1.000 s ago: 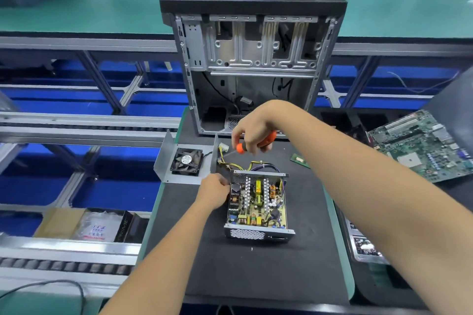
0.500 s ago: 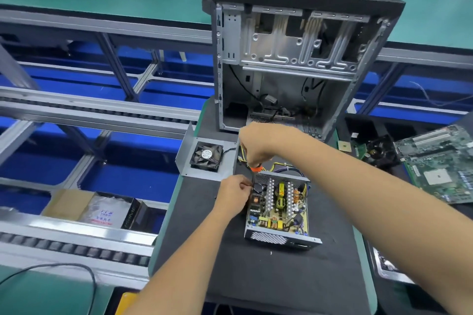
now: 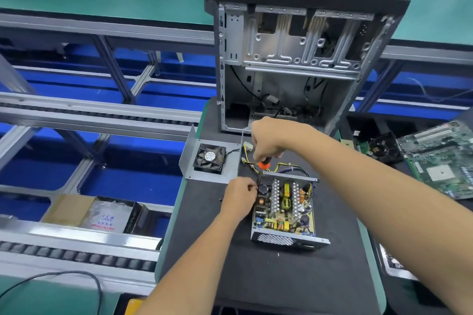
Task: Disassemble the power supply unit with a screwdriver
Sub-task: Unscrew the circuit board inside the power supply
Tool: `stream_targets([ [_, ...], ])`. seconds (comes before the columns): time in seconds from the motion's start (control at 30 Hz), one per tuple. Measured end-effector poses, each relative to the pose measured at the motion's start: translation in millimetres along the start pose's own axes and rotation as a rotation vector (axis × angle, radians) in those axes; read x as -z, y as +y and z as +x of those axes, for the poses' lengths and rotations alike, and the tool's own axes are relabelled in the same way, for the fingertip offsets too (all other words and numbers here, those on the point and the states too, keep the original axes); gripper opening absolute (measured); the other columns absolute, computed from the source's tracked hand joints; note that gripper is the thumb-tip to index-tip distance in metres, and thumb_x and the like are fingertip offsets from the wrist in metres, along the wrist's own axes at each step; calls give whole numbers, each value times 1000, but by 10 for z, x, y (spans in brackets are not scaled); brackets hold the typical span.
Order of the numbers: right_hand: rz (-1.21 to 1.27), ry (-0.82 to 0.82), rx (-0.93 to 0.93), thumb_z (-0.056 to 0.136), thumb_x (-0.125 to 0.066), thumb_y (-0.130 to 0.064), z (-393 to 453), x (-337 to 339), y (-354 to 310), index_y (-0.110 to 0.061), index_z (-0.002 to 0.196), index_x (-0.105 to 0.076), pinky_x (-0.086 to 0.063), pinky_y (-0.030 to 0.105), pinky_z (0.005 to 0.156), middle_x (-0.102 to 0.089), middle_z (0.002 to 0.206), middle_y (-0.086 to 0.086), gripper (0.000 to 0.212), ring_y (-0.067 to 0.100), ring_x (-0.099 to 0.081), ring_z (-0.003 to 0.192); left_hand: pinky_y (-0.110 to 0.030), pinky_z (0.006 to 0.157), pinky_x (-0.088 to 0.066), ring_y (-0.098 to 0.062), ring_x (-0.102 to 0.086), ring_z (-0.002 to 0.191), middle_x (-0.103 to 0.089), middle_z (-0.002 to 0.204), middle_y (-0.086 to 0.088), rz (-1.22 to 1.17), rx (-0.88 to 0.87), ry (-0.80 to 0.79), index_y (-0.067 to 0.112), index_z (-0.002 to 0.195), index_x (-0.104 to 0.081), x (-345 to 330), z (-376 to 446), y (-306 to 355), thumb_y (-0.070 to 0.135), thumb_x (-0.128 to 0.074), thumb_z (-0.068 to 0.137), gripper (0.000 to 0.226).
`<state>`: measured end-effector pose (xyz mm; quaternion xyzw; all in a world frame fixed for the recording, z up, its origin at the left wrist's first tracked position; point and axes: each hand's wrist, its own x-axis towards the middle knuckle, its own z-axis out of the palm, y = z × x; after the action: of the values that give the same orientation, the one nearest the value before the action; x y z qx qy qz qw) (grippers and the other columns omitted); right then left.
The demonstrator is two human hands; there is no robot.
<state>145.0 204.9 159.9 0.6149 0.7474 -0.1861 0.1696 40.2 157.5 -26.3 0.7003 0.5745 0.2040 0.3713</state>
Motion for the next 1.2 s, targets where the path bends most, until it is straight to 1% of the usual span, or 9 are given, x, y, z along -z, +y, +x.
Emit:
stream_targets([
  [0.1,52,8,-14,78,-67,-17,-35,-2,42,-9,56,-52,-53,28,58,-58,47,6,27,24,-64,51,-23,65,-43,-13,-56,72,-64,80,0,8,14,8,11,89,-71,-5,14,21,13,-58,90,14],
  [0.23,0,19,-11,77,-64,-17,-45,-30,-41,-7,56,-54,-53,27,55,-59,43,5,25,19,-60,46,-23,66,-43,-14,-56,74,-65,85,-3,34,-1,17,10,92,-69,-25,6,12,10,-56,89,13],
  [0.37,-28,60,-11,71,-65,-18,-55,16,-53,-8,51,-54,-46,21,47,-50,29,0,25,20,-55,43,-31,71,-46,-22,-56,82,-63,88,-9,124,-132,24,6,93,-72,-40,-27,26,4,-52,89,20],
  [0.53,9,32,-10,74,-61,-13,-67,-29,-33,-8,54,-51,-46,24,52,-57,43,6,24,20,-53,44,-30,68,-44,-24,-56,81,-58,85,-7,167,-154,2,5,90,-70,-18,-36,13,6,-50,90,20],
  [0.67,27,25,-1,77,-61,-15,-84,-73,5,-8,53,-52,-44,23,51,-59,48,8,27,19,-53,45,-34,73,-48,-25,-58,84,-62,91,-10,174,-143,-2,2,92,-70,-5,-2,36,6,-51,90,19],
  [0.8,-19,59,14,74,-63,-16,-73,-108,8,-8,53,-50,-40,22,47,-60,50,8,26,20,-49,45,-27,70,-44,-21,-56,81,-63,93,-8,116,-103,22,5,96,-71,-44,-17,15,7,-52,91,19],
  [1.0,-102,174,60,72,-66,-12,-90,-201,-46,-12,54,-35,-25,22,39,-36,50,2,36,17,-31,43,-25,71,-42,-21,-56,84,-63,93,-8,86,-82,25,4,94,-70,-70,-24,12,5,-49,93,20],
  [1.1,-133,183,91,70,-62,-8,-108,-206,-50,-12,52,-33,-24,22,40,-33,50,2,35,17,-28,43,-32,74,-47,-24,-56,85,-62,93,-11,92,-66,27,3,90,-68,-88,-11,16,4,-48,94,20],
  [1.2,-147,160,119,69,-61,-7,-125,-180,-40,-12,50,-32,-24,24,42,-31,51,3,35,19,-28,47,-29,73,-46,-22,-56,85,-63,94,-10,82,-44,47,3,92,-68,-110,-16,24,5,-49,93,19],
])
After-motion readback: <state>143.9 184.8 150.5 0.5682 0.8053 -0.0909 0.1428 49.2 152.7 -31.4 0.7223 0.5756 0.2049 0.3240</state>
